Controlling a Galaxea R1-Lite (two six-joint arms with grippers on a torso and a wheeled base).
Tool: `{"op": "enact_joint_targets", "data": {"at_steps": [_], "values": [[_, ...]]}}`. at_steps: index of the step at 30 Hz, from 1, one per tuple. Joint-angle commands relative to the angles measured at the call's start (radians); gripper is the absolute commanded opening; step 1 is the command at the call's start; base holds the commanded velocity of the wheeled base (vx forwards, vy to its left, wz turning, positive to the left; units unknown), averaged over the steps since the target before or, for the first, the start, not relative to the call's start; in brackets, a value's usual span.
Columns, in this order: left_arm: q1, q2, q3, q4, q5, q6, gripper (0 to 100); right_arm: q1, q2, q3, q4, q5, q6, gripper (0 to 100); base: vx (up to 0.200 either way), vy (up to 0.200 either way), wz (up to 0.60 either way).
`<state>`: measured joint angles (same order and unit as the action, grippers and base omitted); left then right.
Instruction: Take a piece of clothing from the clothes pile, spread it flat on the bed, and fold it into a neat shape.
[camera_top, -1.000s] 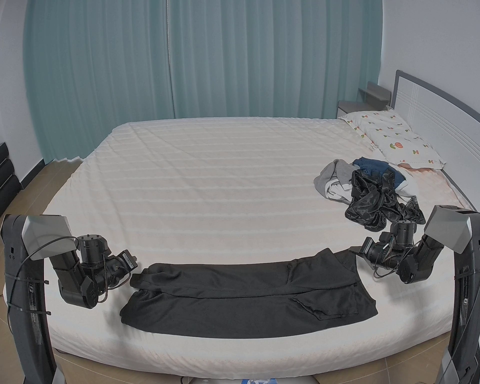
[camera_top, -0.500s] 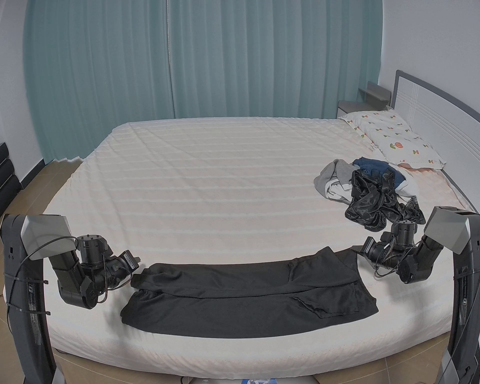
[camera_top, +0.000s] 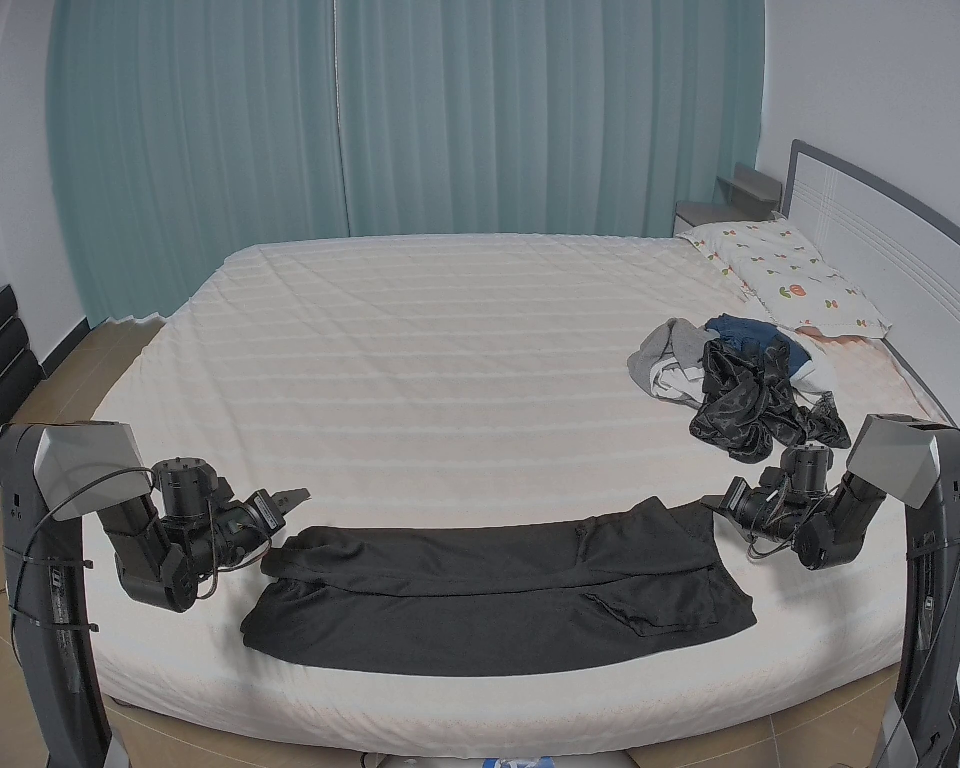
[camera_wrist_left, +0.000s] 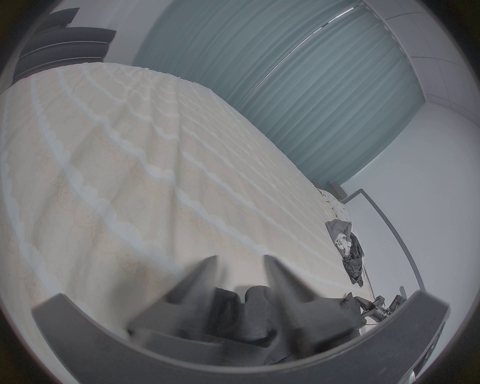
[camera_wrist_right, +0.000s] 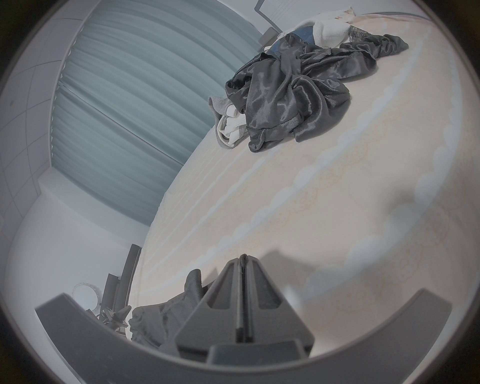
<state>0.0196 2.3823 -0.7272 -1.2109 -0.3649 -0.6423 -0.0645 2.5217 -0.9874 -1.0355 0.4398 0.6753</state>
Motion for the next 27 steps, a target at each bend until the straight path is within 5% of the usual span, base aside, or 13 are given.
{"op": "enact_joint_targets", "data": {"at_steps": [1, 22, 23, 27], "values": [[-0.004, 0.005, -0.011, 0.017, -0.049, 0.003, 100, 0.003, 0.0, 0.001, 0.0, 0.0, 0.0, 0, 0.0, 0.0, 0.0], [0.003, 0.057, -0.017, 0.06, -0.055, 0.11, 100, 0.008, -0.009, 0.01, 0.0, 0.002, 0.001, 0, 0.0, 0.0, 0.0], [0.005, 0.057, -0.015, 0.06, -0.055, 0.11, 0, 0.008, -0.011, 0.01, 0.0, 0.002, 0.001, 0, 0.0, 0.0, 0.0], [0.011, 0.052, -0.006, 0.054, -0.049, 0.11, 0, 0.008, -0.014, 0.01, 0.0, 0.002, 0.001, 0, 0.0, 0.0, 0.0]]}}
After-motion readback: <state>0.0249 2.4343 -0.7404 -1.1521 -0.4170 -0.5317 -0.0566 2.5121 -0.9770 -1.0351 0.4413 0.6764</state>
